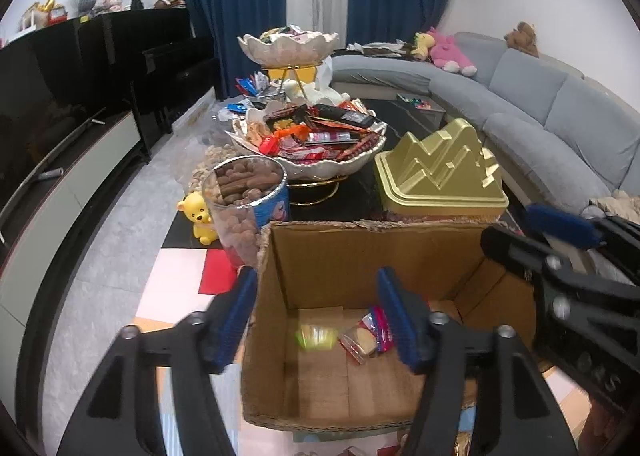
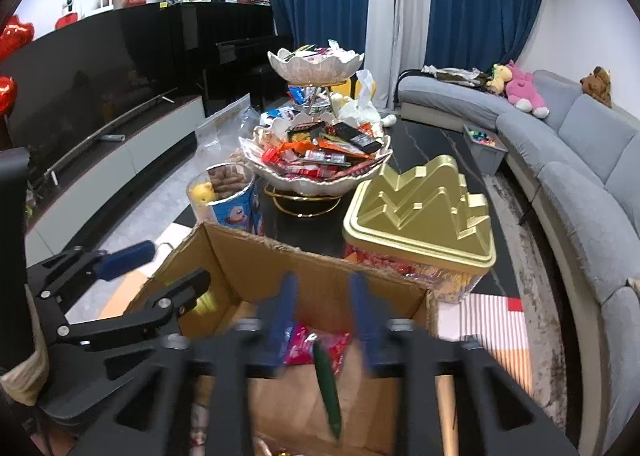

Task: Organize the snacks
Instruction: 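Withdraw both open tools from the box toward the snacks on the rug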

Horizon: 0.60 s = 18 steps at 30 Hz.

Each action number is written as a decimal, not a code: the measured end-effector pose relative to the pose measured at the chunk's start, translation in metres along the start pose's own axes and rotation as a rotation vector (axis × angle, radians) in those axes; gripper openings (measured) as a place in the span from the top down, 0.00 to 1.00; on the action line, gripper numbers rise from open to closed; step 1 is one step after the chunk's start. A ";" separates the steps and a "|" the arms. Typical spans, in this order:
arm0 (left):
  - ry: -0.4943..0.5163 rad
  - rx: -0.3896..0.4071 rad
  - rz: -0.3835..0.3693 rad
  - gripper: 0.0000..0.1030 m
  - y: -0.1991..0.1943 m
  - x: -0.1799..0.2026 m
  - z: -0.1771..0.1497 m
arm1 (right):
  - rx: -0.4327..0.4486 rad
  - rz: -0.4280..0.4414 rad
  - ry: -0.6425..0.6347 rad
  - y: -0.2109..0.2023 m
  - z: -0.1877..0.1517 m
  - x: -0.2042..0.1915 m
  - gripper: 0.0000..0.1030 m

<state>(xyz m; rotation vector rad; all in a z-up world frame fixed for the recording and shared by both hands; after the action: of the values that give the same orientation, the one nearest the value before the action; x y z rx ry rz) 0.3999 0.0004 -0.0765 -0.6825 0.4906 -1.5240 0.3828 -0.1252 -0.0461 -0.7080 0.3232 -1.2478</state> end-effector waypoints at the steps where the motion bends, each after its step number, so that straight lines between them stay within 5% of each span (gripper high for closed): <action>1: -0.006 0.001 0.001 0.35 -0.001 -0.002 0.001 | 0.011 -0.013 0.003 -0.003 0.001 0.002 0.36; 3: -0.016 0.005 0.004 0.28 -0.005 -0.005 0.002 | 0.020 -0.025 0.008 -0.008 0.003 0.004 0.27; 10: -0.023 0.050 0.026 0.16 -0.027 -0.008 0.009 | 0.034 -0.055 0.027 -0.026 0.006 0.010 0.26; 18: -0.013 0.101 0.033 0.15 -0.062 -0.003 0.014 | 0.074 -0.080 0.052 -0.061 0.010 0.015 0.26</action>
<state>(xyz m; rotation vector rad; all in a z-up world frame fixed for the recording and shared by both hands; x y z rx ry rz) 0.3643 0.0097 -0.0246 -0.6027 0.4101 -1.5022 0.3477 -0.1447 0.0026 -0.6305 0.2926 -1.3488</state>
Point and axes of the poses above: each gripper's, at about its wrist camera, not at the fingertips, and y roughly the way its jaws point, x to its right, z to its top, the point moved 4 cm from there along y, roughly the way its jaws point, and after that the axes turned 9 degrees about -y, right-handed, at the moved point
